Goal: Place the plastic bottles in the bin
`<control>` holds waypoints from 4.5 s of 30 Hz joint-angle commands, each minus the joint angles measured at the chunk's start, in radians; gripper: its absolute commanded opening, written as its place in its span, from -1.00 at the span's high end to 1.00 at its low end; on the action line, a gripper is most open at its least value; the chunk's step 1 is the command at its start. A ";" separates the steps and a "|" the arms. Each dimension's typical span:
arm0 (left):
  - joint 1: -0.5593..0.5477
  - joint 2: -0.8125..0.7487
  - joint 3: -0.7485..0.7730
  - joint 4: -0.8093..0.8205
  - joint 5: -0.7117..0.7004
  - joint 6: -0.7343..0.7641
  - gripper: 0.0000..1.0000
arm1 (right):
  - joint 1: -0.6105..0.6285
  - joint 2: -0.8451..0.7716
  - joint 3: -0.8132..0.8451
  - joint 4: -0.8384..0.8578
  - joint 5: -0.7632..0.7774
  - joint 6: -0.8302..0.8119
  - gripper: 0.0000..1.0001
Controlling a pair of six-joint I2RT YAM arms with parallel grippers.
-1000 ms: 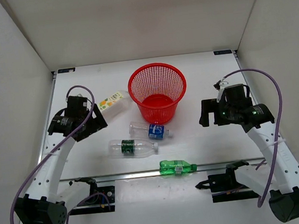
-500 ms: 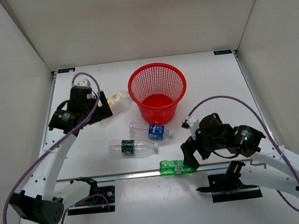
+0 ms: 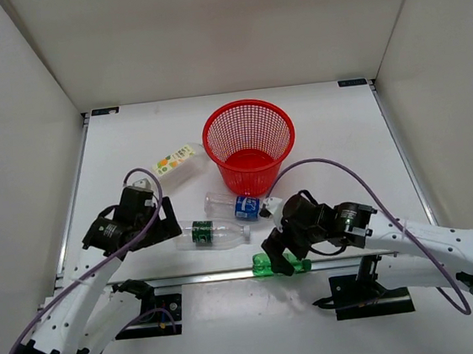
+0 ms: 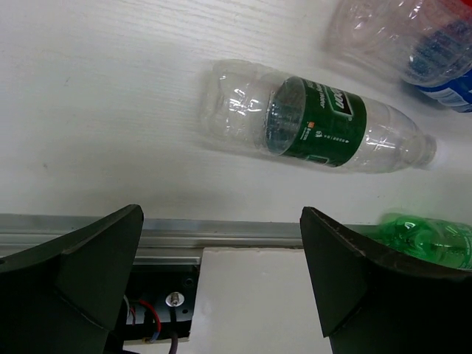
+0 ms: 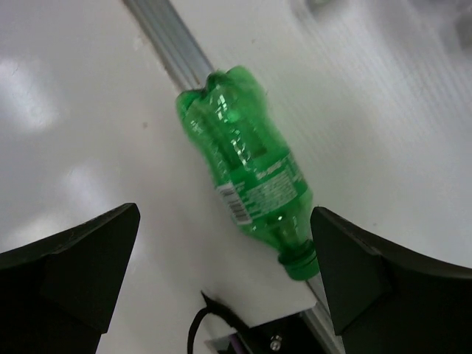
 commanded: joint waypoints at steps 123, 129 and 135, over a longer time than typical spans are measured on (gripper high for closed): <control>-0.493 0.560 -0.039 0.465 -0.055 0.290 -0.69 | -0.920 -0.116 0.260 0.406 -0.143 0.081 -0.98; -0.510 0.430 0.070 0.386 -0.009 0.285 -0.04 | -0.925 -0.144 0.260 0.334 -0.112 0.042 -0.98; -0.474 0.278 0.334 0.206 0.113 0.339 -0.01 | -0.951 -0.191 0.167 0.253 -0.177 0.009 -0.98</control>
